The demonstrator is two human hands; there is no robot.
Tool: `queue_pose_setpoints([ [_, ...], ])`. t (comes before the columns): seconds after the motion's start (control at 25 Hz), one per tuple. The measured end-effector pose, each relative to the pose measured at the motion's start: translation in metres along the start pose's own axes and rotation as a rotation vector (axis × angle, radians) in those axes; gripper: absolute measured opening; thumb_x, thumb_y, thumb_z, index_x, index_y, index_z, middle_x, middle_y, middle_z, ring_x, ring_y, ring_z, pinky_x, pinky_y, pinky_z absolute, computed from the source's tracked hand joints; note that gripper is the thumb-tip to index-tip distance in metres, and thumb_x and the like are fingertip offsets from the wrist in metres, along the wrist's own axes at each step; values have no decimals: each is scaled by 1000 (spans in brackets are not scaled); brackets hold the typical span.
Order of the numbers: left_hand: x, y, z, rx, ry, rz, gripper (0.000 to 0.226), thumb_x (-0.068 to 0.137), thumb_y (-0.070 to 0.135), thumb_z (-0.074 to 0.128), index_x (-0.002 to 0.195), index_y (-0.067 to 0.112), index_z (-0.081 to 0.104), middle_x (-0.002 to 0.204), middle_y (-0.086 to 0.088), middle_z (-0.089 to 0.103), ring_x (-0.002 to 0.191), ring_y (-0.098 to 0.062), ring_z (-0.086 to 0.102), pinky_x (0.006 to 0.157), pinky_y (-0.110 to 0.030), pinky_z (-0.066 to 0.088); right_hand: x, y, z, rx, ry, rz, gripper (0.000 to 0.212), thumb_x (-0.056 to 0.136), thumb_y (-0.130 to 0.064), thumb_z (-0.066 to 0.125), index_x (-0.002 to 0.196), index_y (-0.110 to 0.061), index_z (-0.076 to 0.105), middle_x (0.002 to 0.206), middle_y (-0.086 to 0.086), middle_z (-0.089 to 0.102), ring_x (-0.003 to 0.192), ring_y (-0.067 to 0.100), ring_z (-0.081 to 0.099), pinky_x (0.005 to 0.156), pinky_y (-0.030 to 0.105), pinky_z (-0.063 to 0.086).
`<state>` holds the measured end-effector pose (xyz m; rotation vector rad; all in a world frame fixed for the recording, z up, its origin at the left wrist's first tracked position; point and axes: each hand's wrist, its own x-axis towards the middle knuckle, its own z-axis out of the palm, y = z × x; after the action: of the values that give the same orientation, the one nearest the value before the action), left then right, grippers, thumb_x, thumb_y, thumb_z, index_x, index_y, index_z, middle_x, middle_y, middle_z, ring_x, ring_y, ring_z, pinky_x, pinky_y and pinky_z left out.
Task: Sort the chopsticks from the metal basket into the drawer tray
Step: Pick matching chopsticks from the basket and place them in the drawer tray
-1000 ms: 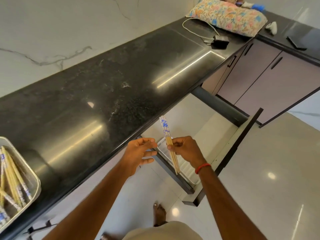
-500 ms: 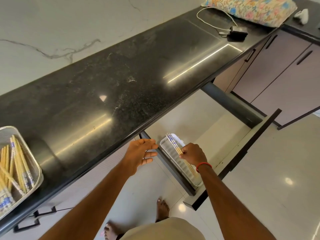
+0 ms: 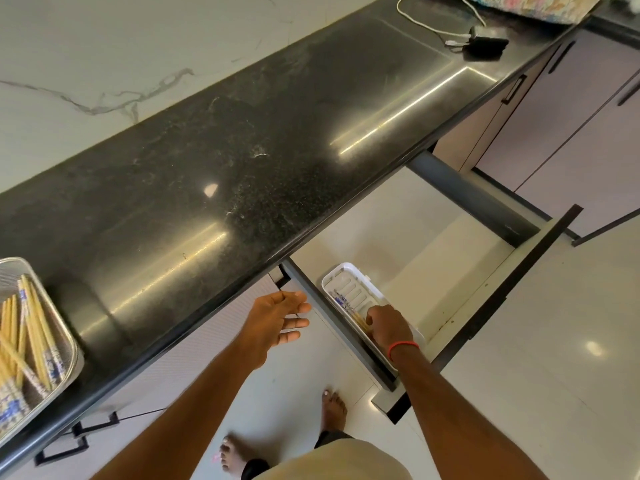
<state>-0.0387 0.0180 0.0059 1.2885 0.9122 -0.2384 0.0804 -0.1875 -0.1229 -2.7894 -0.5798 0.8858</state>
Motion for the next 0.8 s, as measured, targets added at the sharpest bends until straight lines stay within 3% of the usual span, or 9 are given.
queue_pose_setpoints([
  [0.4,2,3,-6,28,3,23,21,99,31,54,104,16,68,103,-3,74,98,-24,71,80,-33,57,-7,-1,-3,-65,18,-40,16,97,-13,47,96,-11,63,97,8,70,89,25,66,82,35,56],
  [0.6,1,-4,-12,59,26,29,23,99,34,53,103,18,69,103,-2,74,100,-26,71,88,-39,56,-12,-6,-4,-126,-11,-100,17,96,-11,44,82,-19,47,83,5,57,75,18,50,71,29,44],
  [0.8,-10,-3,-20,100,15,66,20,100,33,53,104,18,67,108,-3,72,103,-26,69,89,-38,55,-18,-5,-6,-73,57,-26,18,95,-20,47,88,-16,63,91,6,70,83,24,65,79,36,56],
])
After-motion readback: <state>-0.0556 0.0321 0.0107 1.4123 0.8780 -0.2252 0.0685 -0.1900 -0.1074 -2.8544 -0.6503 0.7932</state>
